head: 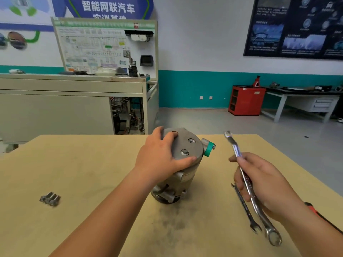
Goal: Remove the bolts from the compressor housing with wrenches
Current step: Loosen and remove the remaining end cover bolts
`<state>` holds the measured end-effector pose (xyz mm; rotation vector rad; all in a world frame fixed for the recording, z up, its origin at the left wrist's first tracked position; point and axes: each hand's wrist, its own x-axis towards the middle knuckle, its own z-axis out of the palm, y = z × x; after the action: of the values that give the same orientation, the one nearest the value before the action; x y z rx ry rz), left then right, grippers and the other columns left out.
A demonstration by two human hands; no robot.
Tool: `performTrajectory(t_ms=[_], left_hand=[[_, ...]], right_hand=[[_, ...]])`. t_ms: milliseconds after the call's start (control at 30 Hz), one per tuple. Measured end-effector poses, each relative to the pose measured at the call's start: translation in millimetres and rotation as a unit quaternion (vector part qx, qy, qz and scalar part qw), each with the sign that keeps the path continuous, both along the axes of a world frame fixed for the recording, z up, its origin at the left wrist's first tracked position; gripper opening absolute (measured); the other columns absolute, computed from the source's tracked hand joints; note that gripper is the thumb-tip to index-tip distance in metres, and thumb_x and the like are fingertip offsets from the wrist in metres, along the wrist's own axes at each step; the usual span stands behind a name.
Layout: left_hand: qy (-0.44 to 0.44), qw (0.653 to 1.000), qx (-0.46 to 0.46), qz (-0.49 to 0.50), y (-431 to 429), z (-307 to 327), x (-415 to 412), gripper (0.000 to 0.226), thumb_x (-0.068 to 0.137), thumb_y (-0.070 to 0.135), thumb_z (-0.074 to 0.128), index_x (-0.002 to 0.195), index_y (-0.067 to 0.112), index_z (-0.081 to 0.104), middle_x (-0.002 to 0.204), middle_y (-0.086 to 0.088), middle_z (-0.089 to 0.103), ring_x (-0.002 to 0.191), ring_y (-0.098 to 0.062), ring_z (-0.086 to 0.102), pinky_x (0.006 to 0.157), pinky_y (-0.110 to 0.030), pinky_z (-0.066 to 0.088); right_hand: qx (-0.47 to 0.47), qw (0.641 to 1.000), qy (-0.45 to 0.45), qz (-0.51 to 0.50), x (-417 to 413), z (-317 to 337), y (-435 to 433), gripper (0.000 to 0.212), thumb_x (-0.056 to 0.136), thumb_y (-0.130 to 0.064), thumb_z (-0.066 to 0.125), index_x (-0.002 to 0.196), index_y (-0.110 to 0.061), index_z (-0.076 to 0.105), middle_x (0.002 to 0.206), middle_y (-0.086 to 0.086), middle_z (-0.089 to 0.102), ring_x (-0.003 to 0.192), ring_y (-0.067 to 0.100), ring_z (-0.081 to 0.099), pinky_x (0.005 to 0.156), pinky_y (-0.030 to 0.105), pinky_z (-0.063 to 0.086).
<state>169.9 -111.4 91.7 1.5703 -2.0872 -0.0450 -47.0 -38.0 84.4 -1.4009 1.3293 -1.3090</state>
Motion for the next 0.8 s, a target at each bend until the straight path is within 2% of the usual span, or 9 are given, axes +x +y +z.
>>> performTrajectory(t_ms=[67, 167, 300, 367, 533, 667, 733, 800], left_hand=[[0.008, 1.0, -0.008, 0.005, 1, -2, 0, 0.088, 0.066, 0.079, 0.05, 0.14, 0.034, 0.036, 0.152, 0.0, 0.022, 0.137, -0.022, 0.027, 0.103, -0.036, 0.038], [0.017, 1.0, -0.013, 0.005, 3, -2, 1, 0.093, 0.061, 0.082, 0.045, 0.14, 0.033, 0.037, 0.152, -0.001, 0.023, 0.138, -0.023, 0.027, 0.104, -0.038, 0.038], [0.031, 0.999, -0.008, 0.002, 5, -1, 2, 0.096, 0.056, 0.076, 0.043, 0.14, 0.03, 0.039, 0.151, -0.002, 0.024, 0.137, -0.025, 0.028, 0.103, -0.039, 0.039], [0.03, 1.0, -0.006, -0.001, 6, 0, 2, 0.092, 0.06, 0.073, 0.047, 0.14, 0.029, 0.039, 0.152, -0.003, 0.024, 0.137, -0.026, 0.029, 0.103, -0.038, 0.037], [-0.025, 0.999, -0.013, 0.017, 7, 6, 2, 0.092, 0.062, 0.079, 0.043, 0.138, 0.028, 0.04, 0.146, -0.007, 0.031, 0.136, -0.027, 0.028, 0.109, -0.041, 0.028], [-0.066, 0.998, -0.004, 0.021, 7, 11, 1, 0.091, 0.064, 0.079, 0.04, 0.138, 0.025, 0.038, 0.149, -0.006, 0.028, 0.141, -0.026, 0.018, 0.114, -0.046, 0.022], [-0.082, 0.996, 0.002, 0.024, 7, 14, 0, 0.093, 0.063, 0.078, 0.038, 0.137, 0.022, 0.038, 0.149, -0.007, 0.029, 0.142, -0.026, 0.016, 0.114, -0.048, 0.021], [-0.084, 0.996, 0.001, 0.025, 7, 16, -3, 0.086, 0.065, 0.076, 0.041, 0.13, 0.019, 0.041, 0.14, -0.008, 0.037, 0.137, -0.028, 0.024, 0.108, -0.045, 0.028]], right_hand=[[0.029, 0.998, -0.039, 0.051, 23, 15, 10, 0.025, 0.098, -0.021, 0.041, 0.086, -0.013, 0.061, 0.053, 0.002, 0.057, 0.031, 0.013, 0.043, 0.035, 0.016, 0.035], [0.066, 0.991, -0.048, 0.111, 47, 25, 16, 0.026, 0.097, -0.018, 0.042, 0.082, -0.01, 0.062, 0.05, 0.002, 0.053, 0.029, 0.014, 0.043, 0.034, 0.015, 0.033], [0.106, 0.985, -0.038, 0.132, 63, 28, 16, 0.025, 0.098, -0.019, 0.042, 0.084, -0.007, 0.06, 0.044, 0.001, 0.048, 0.026, 0.012, 0.039, 0.032, 0.014, 0.03], [0.121, 0.984, -0.017, 0.133, 65, 31, 14, 0.025, 0.098, -0.019, 0.042, 0.086, -0.007, 0.061, 0.044, 0.001, 0.048, 0.026, 0.011, 0.038, 0.031, 0.015, 0.029], [0.129, 0.983, 0.058, 0.119, 58, 41, 11, 0.026, 0.099, -0.021, 0.042, 0.093, -0.005, 0.061, 0.043, 0.0, 0.048, 0.027, 0.009, 0.037, 0.031, 0.015, 0.029], [0.154, 0.976, 0.089, 0.128, 56, 46, 13, 0.028, 0.099, -0.023, 0.04, 0.096, -0.004, 0.06, 0.042, -0.001, 0.045, 0.027, 0.008, 0.033, 0.031, 0.015, 0.027], [0.163, 0.97, 0.114, 0.14, 56, 50, 12, 0.029, 0.1, -0.025, 0.039, 0.096, -0.005, 0.06, 0.042, -0.001, 0.045, 0.027, 0.007, 0.032, 0.031, 0.015, 0.027], [0.165, 0.962, 0.154, 0.152, 56, 54, 10, 0.032, 0.1, -0.027, 0.037, 0.094, -0.006, 0.06, 0.041, -0.002, 0.044, 0.026, 0.006, 0.033, 0.032, 0.016, 0.028]])
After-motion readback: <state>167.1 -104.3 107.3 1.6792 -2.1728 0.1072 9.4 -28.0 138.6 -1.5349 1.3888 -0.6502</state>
